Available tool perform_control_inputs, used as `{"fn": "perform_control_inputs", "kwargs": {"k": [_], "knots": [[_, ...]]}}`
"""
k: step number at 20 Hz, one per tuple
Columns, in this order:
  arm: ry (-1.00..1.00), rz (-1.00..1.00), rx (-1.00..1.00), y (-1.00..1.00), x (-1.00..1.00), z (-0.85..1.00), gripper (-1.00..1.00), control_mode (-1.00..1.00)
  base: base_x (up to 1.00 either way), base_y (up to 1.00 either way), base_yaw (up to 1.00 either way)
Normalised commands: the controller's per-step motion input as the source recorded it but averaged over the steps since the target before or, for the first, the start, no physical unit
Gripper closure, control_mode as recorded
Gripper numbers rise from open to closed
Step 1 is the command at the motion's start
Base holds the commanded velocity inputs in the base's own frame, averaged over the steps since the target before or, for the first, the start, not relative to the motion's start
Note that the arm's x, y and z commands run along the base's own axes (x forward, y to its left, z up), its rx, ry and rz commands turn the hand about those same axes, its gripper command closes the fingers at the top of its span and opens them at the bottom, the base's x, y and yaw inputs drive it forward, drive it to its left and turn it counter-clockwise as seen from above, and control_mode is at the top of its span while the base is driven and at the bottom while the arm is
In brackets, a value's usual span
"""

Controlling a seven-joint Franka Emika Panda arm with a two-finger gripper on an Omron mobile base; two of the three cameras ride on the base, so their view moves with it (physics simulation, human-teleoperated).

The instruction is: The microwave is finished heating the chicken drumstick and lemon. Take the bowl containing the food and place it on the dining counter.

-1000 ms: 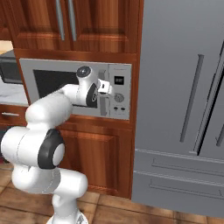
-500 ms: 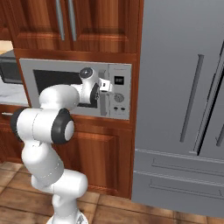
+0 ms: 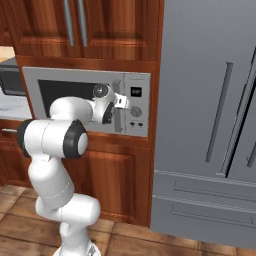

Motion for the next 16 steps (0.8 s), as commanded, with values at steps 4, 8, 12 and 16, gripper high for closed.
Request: {"fn": "perform_control_inputs", "kwargs": {"k": [4, 8, 12, 16], "knots": [[-0.13, 0.00, 0.00, 0.00, 0.38, -0.05, -1.00, -1.00, 0.00, 0.00, 0.00], [-0.07, 0.00, 0.00, 0.00, 0.25, -0.06, 1.00, -1.00, 0.00, 0.00, 0.00], [0.00, 0.00, 0.00, 0.00, 0.00, 0.00, 1.00, -1.00, 0.00, 0.00, 0.00], [0.00, 0.00, 0.00, 0.00, 0.00, 0.00, 1.00, -1.00, 0.00, 0.00, 0.00]]}}
